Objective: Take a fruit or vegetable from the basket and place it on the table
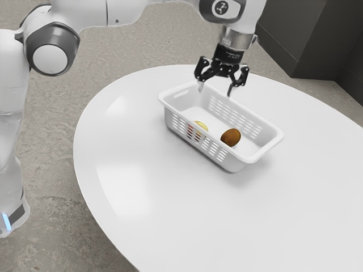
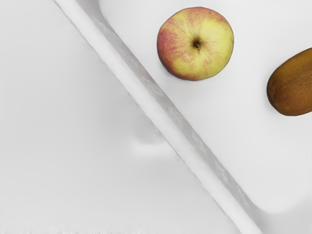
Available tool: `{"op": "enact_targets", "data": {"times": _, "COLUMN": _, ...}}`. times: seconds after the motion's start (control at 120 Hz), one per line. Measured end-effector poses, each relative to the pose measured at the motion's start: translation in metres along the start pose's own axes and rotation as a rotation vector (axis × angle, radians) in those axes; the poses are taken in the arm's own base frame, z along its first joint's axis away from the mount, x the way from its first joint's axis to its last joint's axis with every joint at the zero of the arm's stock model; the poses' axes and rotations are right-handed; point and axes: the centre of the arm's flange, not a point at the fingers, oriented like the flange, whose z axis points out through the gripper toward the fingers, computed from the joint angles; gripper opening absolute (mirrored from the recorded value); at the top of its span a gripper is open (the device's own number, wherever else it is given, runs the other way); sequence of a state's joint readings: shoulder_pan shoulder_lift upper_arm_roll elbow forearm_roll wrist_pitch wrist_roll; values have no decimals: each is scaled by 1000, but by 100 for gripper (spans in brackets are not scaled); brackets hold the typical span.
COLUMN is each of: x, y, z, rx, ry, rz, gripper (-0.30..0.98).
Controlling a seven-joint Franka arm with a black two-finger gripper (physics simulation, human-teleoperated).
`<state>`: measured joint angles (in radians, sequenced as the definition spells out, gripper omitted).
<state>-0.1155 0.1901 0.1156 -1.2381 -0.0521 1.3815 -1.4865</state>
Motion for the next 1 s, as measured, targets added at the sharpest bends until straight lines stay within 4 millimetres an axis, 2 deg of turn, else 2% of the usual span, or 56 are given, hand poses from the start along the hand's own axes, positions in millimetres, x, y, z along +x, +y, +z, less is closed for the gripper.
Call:
{"op": "enact_targets", "data": {"times": 0.108, "x": -3, "y": 1, "z": 0, "rx": 1, "ry": -5, "rz": -117, "gripper": 69}}
{"op": "enact_targets", "data": {"times": 0.183, "x": -28, "y": 2, "z": -6, "rx": -15, "ry": -17, "rz": -142, "gripper": 69}}
{"op": "enact_targets", "data": {"times": 0.225, "x": -33, "y": -1, "z": -12, "rx": -26, "ry": -23, "rz": -172, "gripper": 69}}
{"op": "enact_targets", "data": {"times": 0.283, "x": -18, "y": -3, "z": -15, "rx": -35, "ry": -33, "rz": -247, "gripper": 69}}
{"op": "enact_targets", "data": {"times": 0.375, "x": 44, "y": -5, "z": -13, "rx": -31, "ry": -83, "rz": -396, "gripper": 69}}
{"op": "enact_targets", "data": {"times": 0.425, "x": 59, "y": -7, "z": -12, "rx": -30, "ry": -101, "rz": -442, "gripper": 69}}
{"op": "enact_targets", "data": {"times": 0.817, "x": 63, "y": 8, "z": 10, "rx": 10, "ry": -144, "rz": -551, "gripper": 69}}
{"op": "enact_targets", "data": {"times": 0.892, "x": 74, "y": 9, "z": 15, "rx": 10, "ry": -135, "rz": -526, "gripper": 69}}
{"op": "enact_targets", "data": {"times": 1.0, "x": 83, "y": 12, "z": 20, "rx": 2, "ry": -113, "rz": -392, "gripper": 69}}
